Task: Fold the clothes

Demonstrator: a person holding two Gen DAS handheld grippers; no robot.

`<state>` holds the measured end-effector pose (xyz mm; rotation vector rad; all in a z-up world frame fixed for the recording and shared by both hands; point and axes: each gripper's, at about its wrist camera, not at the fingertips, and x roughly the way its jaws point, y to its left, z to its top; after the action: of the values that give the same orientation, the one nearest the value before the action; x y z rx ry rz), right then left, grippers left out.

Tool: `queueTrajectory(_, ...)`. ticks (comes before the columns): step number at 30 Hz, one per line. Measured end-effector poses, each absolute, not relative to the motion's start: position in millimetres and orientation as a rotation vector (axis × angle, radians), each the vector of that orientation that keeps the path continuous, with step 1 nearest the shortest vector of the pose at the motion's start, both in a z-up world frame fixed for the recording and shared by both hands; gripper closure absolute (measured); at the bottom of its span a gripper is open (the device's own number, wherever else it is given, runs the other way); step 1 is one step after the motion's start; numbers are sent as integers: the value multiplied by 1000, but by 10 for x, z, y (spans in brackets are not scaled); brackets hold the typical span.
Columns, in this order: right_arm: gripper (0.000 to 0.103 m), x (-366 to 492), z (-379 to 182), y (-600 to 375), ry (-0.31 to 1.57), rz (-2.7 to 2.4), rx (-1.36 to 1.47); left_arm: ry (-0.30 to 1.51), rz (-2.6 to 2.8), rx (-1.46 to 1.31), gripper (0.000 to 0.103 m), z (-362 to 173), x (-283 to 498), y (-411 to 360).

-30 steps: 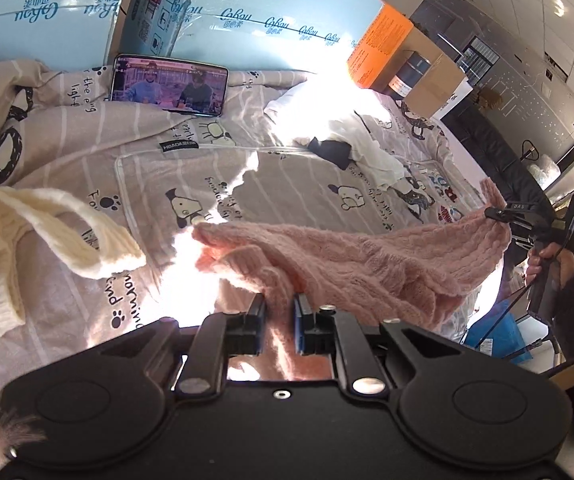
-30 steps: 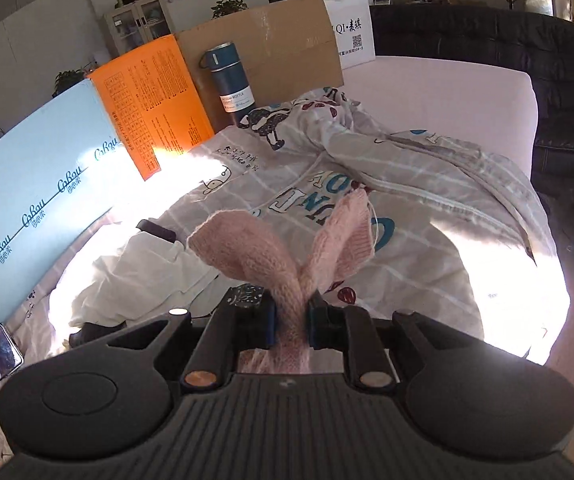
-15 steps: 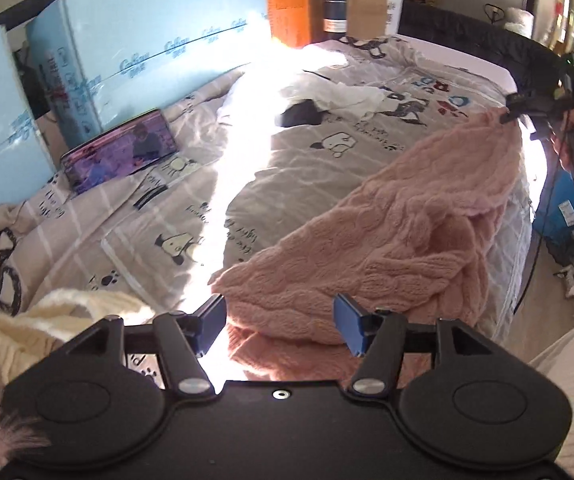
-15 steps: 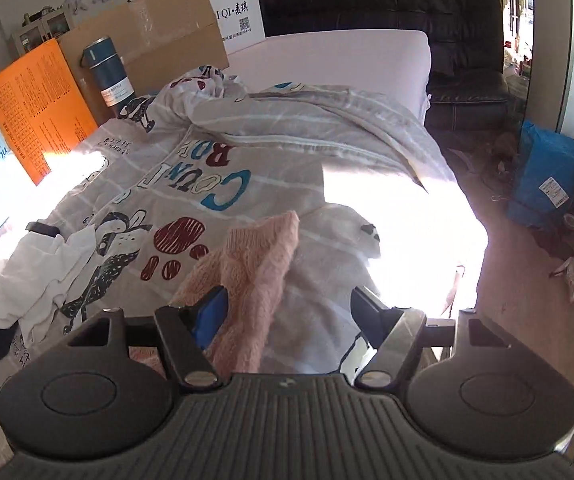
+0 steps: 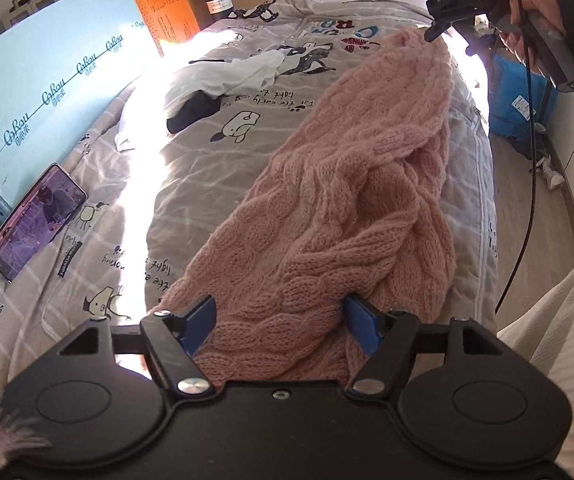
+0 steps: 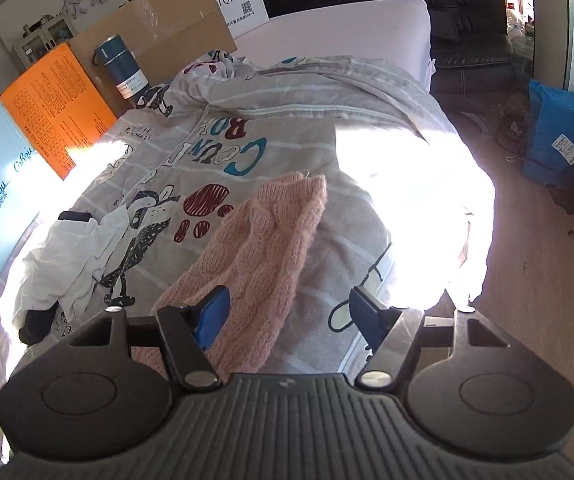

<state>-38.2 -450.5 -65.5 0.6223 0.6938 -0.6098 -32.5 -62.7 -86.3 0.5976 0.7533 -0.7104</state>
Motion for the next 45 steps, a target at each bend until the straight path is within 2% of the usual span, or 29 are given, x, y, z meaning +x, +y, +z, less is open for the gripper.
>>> queueTrajectory(1,70,-354,-682,-4489,712,-610,620,750,-708,603,32,-873,-322,-635)
queueTrajectory(2,78,-325,-708,-4474,730,-611,617,746,-706,608,32,-883,-319,-642)
queueTrajectory(5,88,-255,-691,-4414,761,-618,542,749,-707,598,34,-890,-282,-672)
queueTrajectory(8,95,-197,-596,-4408,763,-614,500,760,-753,569,59,-882,-252,-706)
queueTrajectory(11,96,-107,-460,-4373,740,-571,463,755,-781,562,85,-869,-266,-739)
queueTrajectory(12,97,-77,-426,-4371,736,-559,457,744,-781,545,90,-843,-260,-730)
queueTrajectory(19,98,186,-109,-4332,638,-479,483,641,-618,414,92,-543,13,-622)
queueTrajectory(26,98,841,37,-4299,569,-401,470,563,-449,369,92,-443,606,-590)
queueTrajectory(34,98,1708,-272,-4243,627,-361,425,666,-284,320,92,-828,1270,-552)
queueTrajectory(39,98,2008,-490,-4191,677,-370,346,709,-225,247,87,-847,1310,-445)
queueTrajectory(40,98,2023,-502,-4204,681,-374,339,717,-214,236,85,-829,1298,-416)
queueTrajectory(42,83,1991,-460,-4269,670,-378,346,724,-211,202,70,-795,1257,-336)
queueTrajectory(44,33,1852,-367,-4372,598,-386,366,728,-207,172,49,-774,1196,-261)
queueTrajectory(45,25,1769,-326,-4432,563,-399,380,732,-202,168,40,-778,1167,-236)
